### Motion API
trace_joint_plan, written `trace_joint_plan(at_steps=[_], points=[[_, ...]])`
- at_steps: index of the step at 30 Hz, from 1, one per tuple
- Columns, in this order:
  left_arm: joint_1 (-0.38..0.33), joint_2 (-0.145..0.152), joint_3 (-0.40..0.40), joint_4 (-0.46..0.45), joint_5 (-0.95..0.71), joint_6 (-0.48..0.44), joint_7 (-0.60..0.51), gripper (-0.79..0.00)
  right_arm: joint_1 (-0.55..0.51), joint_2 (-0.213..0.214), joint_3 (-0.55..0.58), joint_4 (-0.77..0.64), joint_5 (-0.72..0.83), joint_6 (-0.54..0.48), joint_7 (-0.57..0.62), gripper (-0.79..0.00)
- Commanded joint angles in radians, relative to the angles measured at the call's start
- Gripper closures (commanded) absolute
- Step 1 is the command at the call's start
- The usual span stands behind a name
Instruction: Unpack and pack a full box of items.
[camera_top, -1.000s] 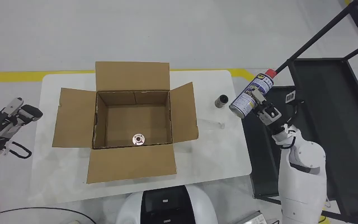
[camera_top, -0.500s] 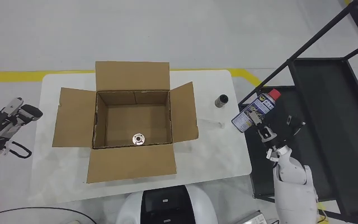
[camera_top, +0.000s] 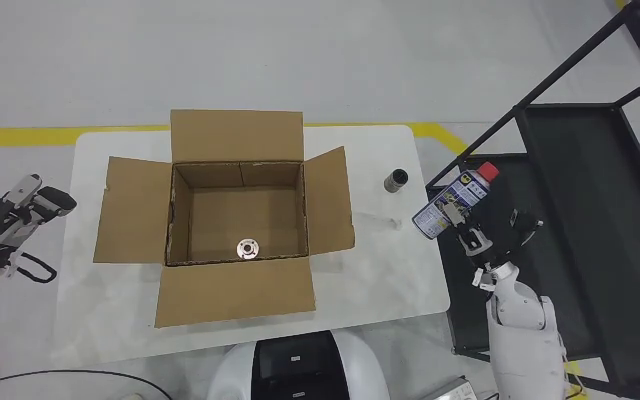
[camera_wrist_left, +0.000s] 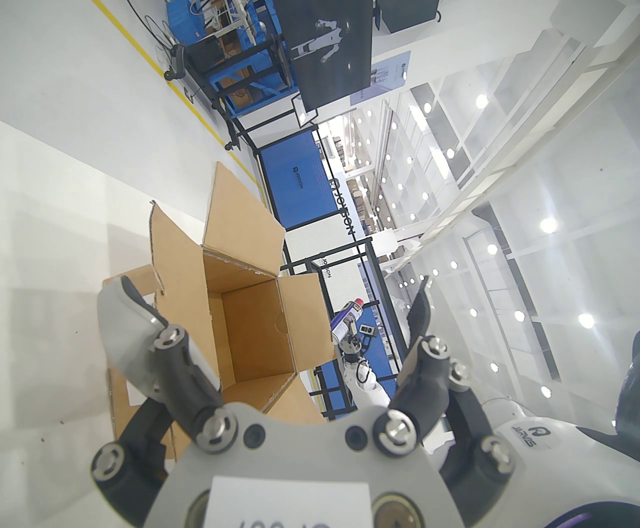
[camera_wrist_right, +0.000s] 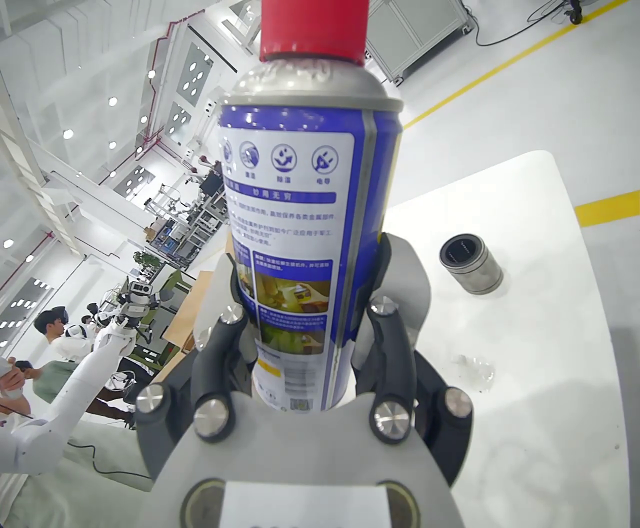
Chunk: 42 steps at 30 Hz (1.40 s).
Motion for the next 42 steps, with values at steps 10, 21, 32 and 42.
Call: trace_joint_plan(at_steps=[10, 21, 32, 42], points=[[0.000, 0.000, 0.000, 0.000, 0.000, 0.000, 0.000, -0.785, 0.048, -0.013, -0.072, 0.210, -0.482, -0.147, -0.485, 0.000], [0.000, 0.000, 0.000, 0.000, 0.000, 0.000, 0.000, -0.785, 0.092, -0.001, -0.135, 0.379, -1.206, -0.024, -1.338, 0.000], [0.000, 0.000, 0.000, 0.000, 0.000, 0.000, 0.000, -0.785, 0.155, 0.026, -0.188, 0.516, -1.461, 0.134, -1.582, 0.000], [0.000, 0.000, 0.000, 0.000, 0.000, 0.000, 0.000, -0.785, 0.155, 0.026, -0.188, 0.516, -1.461, 0.134, -1.582, 0.000]])
